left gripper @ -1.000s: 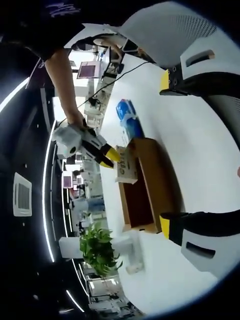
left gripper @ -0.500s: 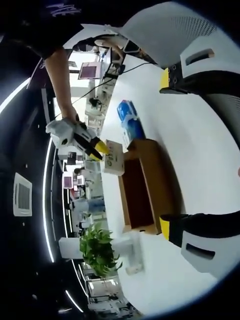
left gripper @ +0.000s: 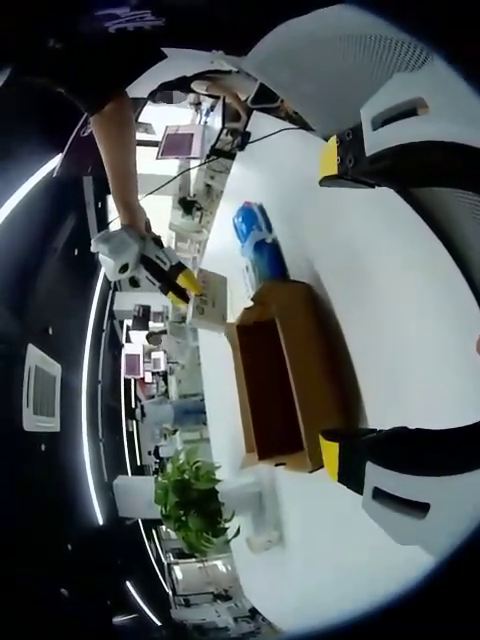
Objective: Operate the shoe box by opening the lid, removing the specified soft item, and placing it in the target area until the item is outside and the box remains undamaged.
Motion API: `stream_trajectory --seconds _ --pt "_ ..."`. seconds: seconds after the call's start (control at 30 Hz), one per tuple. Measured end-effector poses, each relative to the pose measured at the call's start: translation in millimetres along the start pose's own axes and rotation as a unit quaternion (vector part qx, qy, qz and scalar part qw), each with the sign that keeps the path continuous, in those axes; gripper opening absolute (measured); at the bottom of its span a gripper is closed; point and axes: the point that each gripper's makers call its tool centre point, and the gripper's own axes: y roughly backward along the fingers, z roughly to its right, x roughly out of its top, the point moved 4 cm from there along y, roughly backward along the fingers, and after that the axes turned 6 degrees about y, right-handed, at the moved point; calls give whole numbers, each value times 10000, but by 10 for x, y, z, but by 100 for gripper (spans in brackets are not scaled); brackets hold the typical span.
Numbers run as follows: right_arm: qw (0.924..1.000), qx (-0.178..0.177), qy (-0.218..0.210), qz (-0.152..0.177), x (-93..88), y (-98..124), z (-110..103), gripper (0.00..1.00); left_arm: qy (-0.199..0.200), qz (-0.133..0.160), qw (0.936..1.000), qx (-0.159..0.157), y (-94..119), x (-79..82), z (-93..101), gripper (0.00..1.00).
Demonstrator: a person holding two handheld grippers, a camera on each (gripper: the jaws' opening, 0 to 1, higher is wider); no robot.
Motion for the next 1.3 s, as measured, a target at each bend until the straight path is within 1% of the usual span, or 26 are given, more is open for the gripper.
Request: stream_trajectory --seconds 0.6,0.67,0.77,0.87,1.13,1.3 --pt "9989 -205 -152 -382 -578 233 156 14 -39 -59 10000 53 -15 -10 -3 99" --pt "9987 -204 -175 -423 -630 247 160 14 -60 -73 9999 83 -13 -13 -8 99" --pt "9984 -236 -203 -465 -704 273 176 14 -41 -19 9999 116 -8 1 -16 99" --pt "9981 -261 -214 -521 -784 290 193 14 -31 -35 9999 153 -7 -2 -27 99" --pt "9973 -290 -242 -636 -981 329 229 14 -70 -109 9998 134 -15 -19 -11 99" --pt "9957 -277 -260 -840 -1216 372 247 14 -51 -163 9997 146 -17 -36 -11 98"
